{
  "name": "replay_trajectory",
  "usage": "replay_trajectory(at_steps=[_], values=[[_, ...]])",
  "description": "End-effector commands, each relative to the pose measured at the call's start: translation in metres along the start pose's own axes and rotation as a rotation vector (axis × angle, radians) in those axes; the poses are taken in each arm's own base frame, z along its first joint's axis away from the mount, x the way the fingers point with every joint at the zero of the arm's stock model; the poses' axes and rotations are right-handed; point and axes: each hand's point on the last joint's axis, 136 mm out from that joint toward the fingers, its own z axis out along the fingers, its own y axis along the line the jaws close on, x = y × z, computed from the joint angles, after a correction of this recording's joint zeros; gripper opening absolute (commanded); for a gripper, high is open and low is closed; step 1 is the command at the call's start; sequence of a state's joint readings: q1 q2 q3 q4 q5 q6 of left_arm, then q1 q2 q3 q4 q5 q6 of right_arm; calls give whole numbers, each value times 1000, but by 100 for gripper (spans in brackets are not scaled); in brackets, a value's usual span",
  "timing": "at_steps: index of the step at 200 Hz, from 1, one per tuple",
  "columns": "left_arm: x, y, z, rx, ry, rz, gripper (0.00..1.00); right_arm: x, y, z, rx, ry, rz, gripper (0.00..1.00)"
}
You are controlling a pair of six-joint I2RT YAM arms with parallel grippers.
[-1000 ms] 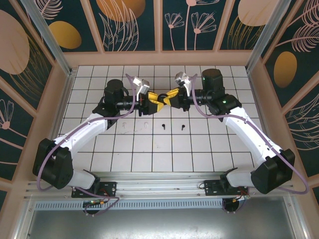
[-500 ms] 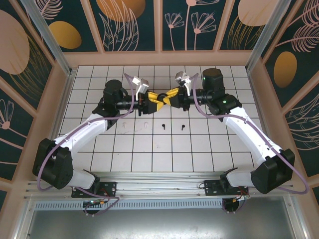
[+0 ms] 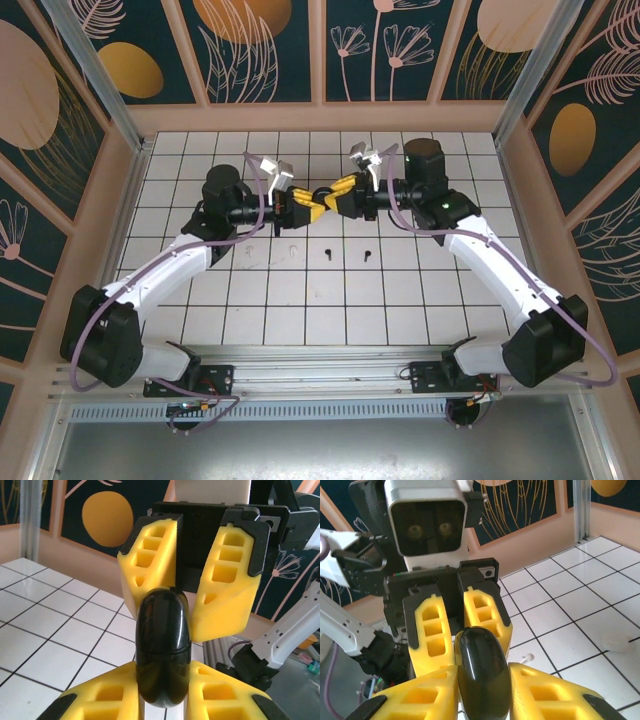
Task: Insert the wireless bluetooth earbuds into the charging case
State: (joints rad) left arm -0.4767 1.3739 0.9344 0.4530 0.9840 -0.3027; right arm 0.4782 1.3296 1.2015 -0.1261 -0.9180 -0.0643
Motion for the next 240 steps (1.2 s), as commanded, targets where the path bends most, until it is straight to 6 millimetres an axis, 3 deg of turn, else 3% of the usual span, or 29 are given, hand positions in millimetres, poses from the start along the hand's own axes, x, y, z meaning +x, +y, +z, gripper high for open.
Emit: replay_trajectory(at_steps=[1,92,138,174,201,240], values=[[-2,-1,-7,-41,-24,80,6,-13,-13,2,41,-54,46,32],[5,6,-11,-99,-9,110,3,-16,-66,-4,273,-104,210,43],[7,7,-15,-135,-16,140,3,-14,-68,2,245,-90,285,45],[9,21,-21,-234,-22,146,3,-12,-70,-7,298,-93,346,45],[9,26,-23,-265,-25,146,3,7,-85,-22,422,-96,447,45],[13,34,-24,-305,-14,140,3,66,-123,-51,722,-7,663,40]])
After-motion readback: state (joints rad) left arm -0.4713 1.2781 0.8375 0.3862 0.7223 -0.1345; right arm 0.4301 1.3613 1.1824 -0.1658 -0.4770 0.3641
